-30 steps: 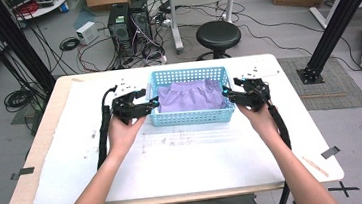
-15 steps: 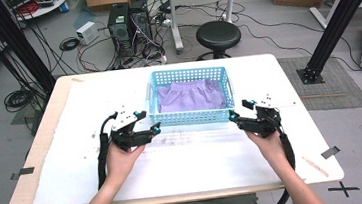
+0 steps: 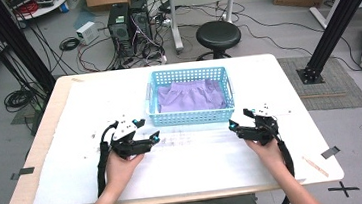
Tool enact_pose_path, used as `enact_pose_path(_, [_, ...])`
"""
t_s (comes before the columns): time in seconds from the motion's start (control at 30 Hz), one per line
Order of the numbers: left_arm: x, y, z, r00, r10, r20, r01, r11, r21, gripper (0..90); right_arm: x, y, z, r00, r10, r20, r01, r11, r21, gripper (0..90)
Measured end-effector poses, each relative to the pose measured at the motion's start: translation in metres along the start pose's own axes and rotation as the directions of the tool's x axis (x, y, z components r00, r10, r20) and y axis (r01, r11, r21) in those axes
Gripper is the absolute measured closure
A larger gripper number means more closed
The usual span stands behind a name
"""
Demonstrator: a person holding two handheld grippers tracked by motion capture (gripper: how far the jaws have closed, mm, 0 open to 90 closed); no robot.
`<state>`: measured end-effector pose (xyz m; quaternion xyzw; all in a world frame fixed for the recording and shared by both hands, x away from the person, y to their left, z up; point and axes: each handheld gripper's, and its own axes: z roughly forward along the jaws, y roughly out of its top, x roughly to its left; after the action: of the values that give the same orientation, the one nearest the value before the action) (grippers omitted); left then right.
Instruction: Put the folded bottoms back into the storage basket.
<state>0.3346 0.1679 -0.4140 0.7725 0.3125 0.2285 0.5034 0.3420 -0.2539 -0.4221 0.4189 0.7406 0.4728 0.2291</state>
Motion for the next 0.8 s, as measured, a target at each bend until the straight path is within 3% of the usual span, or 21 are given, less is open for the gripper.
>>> enact_pose_path(0.23, [0.0, -0.0034, 0.0, 0.9992, -0.01, -0.039, 0.01, 0.9999, -0.005, 30.6, -0.0016, -0.0022, 0.0018, 1.0, 0.006, 0.0, -0.006, 1.0, 0.009, 26.4])
enact_pose_path(0.8, [0.0031, -0.006, 0.0005, 0.9985, -0.024, -0.049, 0.024, 0.9997, 0.007, 30.6, -0.0041, -0.0031, 0.0009, 0.9999, -0.006, 0.011, 0.006, 1.0, 0.009, 26.3])
